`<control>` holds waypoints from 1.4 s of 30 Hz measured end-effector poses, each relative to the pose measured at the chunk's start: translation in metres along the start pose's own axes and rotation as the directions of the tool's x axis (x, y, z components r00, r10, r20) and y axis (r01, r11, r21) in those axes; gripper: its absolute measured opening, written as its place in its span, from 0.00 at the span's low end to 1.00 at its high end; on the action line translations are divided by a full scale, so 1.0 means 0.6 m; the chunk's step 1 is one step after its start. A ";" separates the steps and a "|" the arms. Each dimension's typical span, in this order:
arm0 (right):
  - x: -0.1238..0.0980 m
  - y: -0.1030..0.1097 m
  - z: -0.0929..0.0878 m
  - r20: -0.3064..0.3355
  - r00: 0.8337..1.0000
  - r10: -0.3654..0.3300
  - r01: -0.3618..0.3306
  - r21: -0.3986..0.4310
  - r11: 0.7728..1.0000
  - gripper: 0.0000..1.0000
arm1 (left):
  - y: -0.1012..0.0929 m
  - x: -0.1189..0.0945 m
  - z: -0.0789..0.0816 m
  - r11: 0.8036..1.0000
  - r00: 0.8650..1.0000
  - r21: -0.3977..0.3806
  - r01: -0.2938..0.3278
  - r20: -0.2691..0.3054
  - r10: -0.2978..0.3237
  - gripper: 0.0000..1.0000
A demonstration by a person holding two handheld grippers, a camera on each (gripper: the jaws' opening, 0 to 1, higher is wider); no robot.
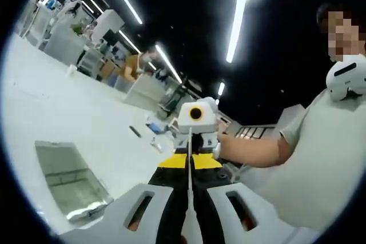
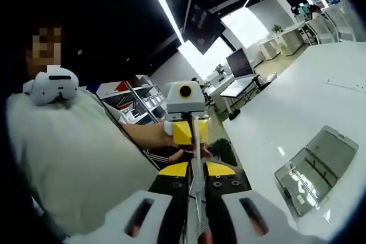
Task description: Insert the divider into the dual guide fixture by aligning both edges with the guide slots and pushing it downward to the bottom, including one-sided entry, uneven engagement, binding, and posture correction.
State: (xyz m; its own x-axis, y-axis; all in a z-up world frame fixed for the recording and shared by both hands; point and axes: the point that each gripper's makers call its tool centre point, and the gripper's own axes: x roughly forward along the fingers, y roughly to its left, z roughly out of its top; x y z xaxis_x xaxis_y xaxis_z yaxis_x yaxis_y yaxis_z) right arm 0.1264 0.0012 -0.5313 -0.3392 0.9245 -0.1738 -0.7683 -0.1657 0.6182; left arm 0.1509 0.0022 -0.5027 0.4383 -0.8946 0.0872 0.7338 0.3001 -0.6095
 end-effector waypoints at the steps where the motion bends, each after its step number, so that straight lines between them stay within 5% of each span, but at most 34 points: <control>1: 0.001 0.001 0.000 -0.001 1.000 0.001 -0.001 -0.001 1.000 0.04 | 0.000 0.000 0.000 1.000 1.000 -0.001 0.001 0.000 -0.001 0.00; 21: 0.007 0.007 -0.002 -0.004 1.000 -0.006 0.006 0.035 0.999 0.01 | 0.001 -0.006 -0.002 1.000 1.000 -0.022 0.004 0.008 -0.004 0.00; 32: 0.010 0.000 0.002 -0.022 0.998 -0.051 0.052 0.054 0.997 0.00 | 0.020 -0.014 -0.006 0.998 0.998 -0.001 -0.060 0.007 0.060 0.10; 42: 0.007 -0.030 -0.003 -0.041 0.992 -0.121 0.124 0.091 0.988 0.00 | 0.061 -0.045 -0.014 0.983 0.984 0.040 -0.179 0.003 0.179 0.17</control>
State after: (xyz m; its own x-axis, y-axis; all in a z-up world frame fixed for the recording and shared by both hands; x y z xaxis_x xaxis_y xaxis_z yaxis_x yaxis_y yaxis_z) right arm 0.1378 0.0076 -0.5443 -0.2657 0.9229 -0.2787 -0.7522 -0.0176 0.6588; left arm 0.1616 0.0346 -0.5341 0.5639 -0.8255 -0.0213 0.6638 0.4685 -0.5829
